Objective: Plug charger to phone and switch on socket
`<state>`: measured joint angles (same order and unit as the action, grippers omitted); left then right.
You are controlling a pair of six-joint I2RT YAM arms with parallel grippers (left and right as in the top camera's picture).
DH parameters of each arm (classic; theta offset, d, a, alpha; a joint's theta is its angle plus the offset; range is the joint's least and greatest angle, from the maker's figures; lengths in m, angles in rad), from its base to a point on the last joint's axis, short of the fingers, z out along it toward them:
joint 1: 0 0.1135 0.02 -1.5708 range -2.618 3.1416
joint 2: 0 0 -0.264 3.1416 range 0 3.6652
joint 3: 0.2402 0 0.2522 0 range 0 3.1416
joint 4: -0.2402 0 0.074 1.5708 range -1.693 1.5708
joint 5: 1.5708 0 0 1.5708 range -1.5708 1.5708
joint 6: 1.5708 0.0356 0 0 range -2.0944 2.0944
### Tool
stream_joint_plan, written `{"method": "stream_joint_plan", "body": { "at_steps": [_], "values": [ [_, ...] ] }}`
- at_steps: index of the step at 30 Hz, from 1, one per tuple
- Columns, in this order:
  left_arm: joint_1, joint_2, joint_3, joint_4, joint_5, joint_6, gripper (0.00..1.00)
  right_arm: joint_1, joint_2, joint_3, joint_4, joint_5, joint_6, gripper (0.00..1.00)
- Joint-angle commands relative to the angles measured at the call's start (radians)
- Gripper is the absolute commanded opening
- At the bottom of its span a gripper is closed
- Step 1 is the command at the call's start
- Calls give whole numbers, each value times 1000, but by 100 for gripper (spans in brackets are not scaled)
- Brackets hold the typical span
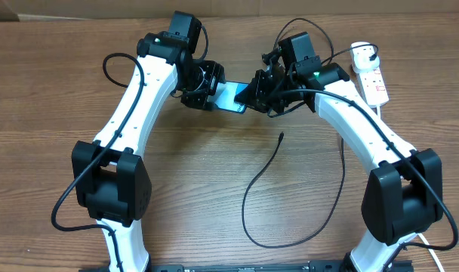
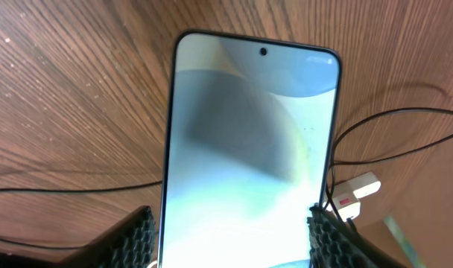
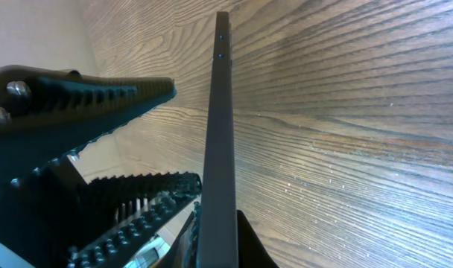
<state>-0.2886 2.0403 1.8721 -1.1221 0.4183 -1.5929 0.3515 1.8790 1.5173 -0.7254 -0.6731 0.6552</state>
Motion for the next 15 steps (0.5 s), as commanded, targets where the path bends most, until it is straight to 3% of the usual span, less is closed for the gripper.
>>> {"method": "stream_joint_plan", "body": {
  "at_steps": [1,11,13,15],
  "values": [
    [-8,-32,10,0,0,-3,53,3,-6,14,13,-27,-2,6],
    [-8,-32,10,-3,-88,30,58,3,-6,14,11,-7,-2,4],
    [-5,-32,10,-3,-129,62,70,3,-6,14,6,25,-2,4],
    [2,-32,10,-3,-167,103,99,3,-6,14,-3,64,-2,4]
  ]
}}
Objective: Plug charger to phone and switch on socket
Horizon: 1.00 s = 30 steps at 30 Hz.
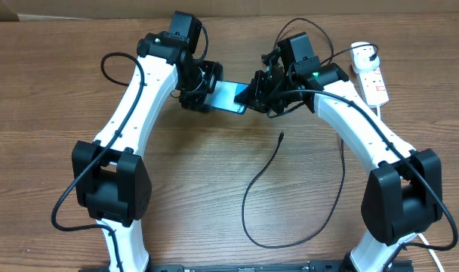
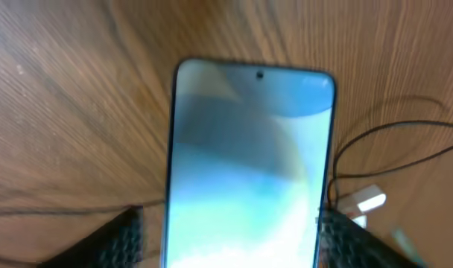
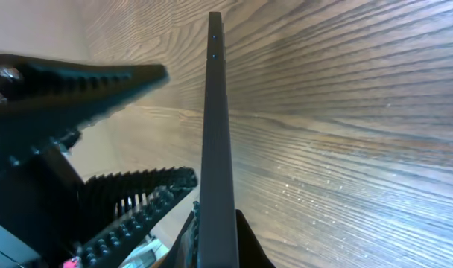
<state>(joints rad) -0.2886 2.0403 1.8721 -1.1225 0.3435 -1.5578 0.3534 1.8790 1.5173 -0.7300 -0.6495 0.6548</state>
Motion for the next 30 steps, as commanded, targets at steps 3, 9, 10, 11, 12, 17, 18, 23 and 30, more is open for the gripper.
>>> {"method": "stream_joint_plan", "body": {
  "at_steps": [3,9,10,11,12,17,18,23,30],
  "values": [
    [18,-32,10,-1,-137,169,100,1,-6,14,-13,84,-2,4],
    [60,-46,10,26,-128,496,100,1,-6,14,-12,98,-2,4],
    [63,-58,10,29,-125,557,100,1,-6,14,-8,98,-2,4],
    [66,-71,10,34,-125,608,100,0,-6,14,-4,98,-1,4],
    [66,-89,10,38,-125,655,100,-3,-6,14,4,98,6,4],
    [66,-243,10,73,-142,778,100,-37,-6,14,47,75,59,4],
    [66,-278,10,84,-143,789,100,-47,-6,14,53,66,59,4],
    [66,-457,10,64,-214,837,100,-81,-6,14,40,32,54,4],
    [66,-594,10,-183,-287,908,100,-85,-6,14,20,20,43,4]
  ]
}}
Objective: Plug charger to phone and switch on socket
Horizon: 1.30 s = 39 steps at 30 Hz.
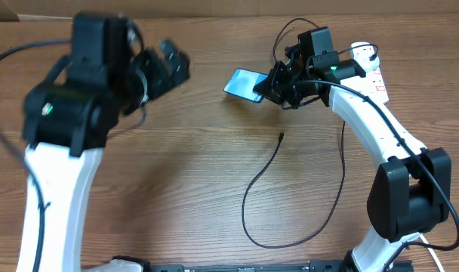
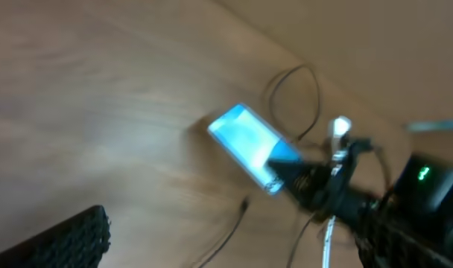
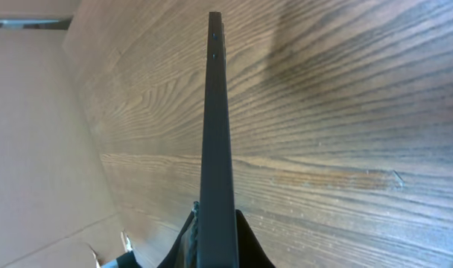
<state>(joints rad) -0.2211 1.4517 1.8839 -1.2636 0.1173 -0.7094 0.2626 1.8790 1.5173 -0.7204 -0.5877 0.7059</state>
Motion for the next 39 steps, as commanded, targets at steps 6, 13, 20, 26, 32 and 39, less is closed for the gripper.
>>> {"method": "stream_joint_plan", "body": {
  "at_steps": [6,13,20,26,32,39],
  "values": [
    [-3,-116,-26,-179,-58,79,100,5,-6,14,16,-42,-8,4],
    [-3,-328,-229,-118,-48,82,100,6,-6,14,22,-42,-7,4],
    [-3,-568,-581,172,-21,34,100,12,-6,14,29,-62,-3,4],
    [-2,-574,-827,434,-20,-304,100,12,-6,14,77,-165,5,4],
    [-3,-404,-987,729,172,-587,100,12,-6,14,135,-315,35,4],
    [-3,-146,-996,1260,494,-552,96,12,-6,14,177,-358,182,4]
  ]
}}
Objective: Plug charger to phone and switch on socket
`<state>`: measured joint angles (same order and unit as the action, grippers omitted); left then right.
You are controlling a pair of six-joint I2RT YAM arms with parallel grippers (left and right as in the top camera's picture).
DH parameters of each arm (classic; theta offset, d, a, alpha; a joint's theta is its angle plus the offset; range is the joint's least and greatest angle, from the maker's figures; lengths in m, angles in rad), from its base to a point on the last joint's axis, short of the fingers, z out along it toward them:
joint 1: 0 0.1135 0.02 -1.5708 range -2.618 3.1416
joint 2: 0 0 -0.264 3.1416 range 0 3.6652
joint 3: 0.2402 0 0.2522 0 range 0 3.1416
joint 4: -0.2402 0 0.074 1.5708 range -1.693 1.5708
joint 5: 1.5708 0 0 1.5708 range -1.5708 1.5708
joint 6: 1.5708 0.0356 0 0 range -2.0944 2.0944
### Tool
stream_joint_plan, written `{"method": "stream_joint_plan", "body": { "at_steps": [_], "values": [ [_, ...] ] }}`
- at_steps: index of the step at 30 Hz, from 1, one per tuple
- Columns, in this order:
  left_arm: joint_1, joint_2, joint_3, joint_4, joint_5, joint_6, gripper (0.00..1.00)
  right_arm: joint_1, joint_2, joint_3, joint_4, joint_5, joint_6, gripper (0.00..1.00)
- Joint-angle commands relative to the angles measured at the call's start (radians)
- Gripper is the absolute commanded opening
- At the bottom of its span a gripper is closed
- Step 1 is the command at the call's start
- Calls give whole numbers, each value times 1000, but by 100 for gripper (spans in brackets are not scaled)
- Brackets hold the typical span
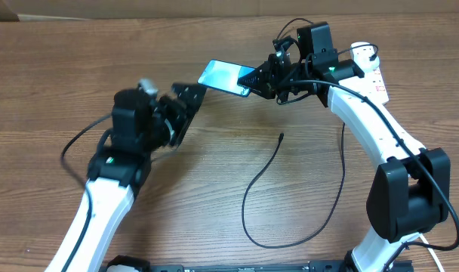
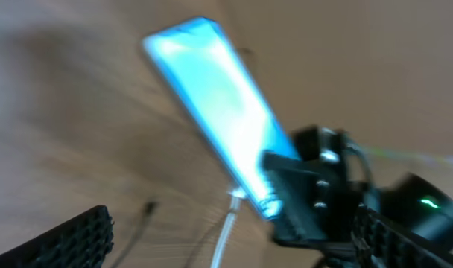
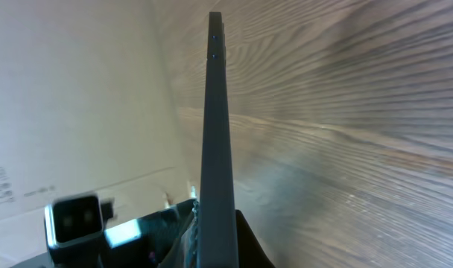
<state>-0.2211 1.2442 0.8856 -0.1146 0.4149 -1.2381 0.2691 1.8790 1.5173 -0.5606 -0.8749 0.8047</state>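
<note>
My right gripper (image 1: 258, 80) is shut on one end of the phone (image 1: 225, 76) and holds it off the table, lit screen up. In the right wrist view the phone (image 3: 216, 112) shows edge-on, clamped in that gripper (image 3: 216, 232). To the phone's left, my left gripper (image 1: 189, 104) stands open and holds nothing. Its blurred wrist view shows the phone (image 2: 211, 112) ahead of the left gripper (image 2: 230, 227). The black charger cable's free plug (image 1: 280, 137) lies on the table below the phone. The white socket strip (image 1: 373, 81) lies at the far right.
The black cable (image 1: 248, 219) loops over the middle of the wooden table (image 1: 214, 196) and runs up towards the socket strip. A white plug (image 1: 361, 51) sits at the strip's far end. A cardboard wall (image 1: 214, 7) bounds the far edge.
My left arm was high at the upper left; now it is low, its open gripper just left of the phone. The right gripper has carried the phone a little to the left.
First my left fingers flanked the phone while the right gripper was shut on its other end. Half a second on, the same. Then the left gripper was off it and far away, the right holding the phone alone. Now the left gripper is back near.
</note>
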Motion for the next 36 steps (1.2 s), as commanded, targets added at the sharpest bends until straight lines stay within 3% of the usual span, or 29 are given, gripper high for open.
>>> {"method": "stream_joint_plan", "body": {
  "at_steps": [1,3,11,19,28,36],
  "values": [
    [-3,90,2,183,220,-32,95,5,-6,14,23,-71,112,4],
    [-3,160,2,307,243,-84,94,5,-6,14,47,-70,179,4],
    [5,274,2,320,248,-194,94,5,-6,14,194,-88,323,4],
    [24,278,2,451,208,-253,94,10,-6,13,207,-79,337,4],
    [47,284,2,356,133,-432,100,20,-6,14,214,-76,378,4],
    [47,284,2,431,121,-546,83,73,-6,14,216,-13,379,4]
  ]
}}
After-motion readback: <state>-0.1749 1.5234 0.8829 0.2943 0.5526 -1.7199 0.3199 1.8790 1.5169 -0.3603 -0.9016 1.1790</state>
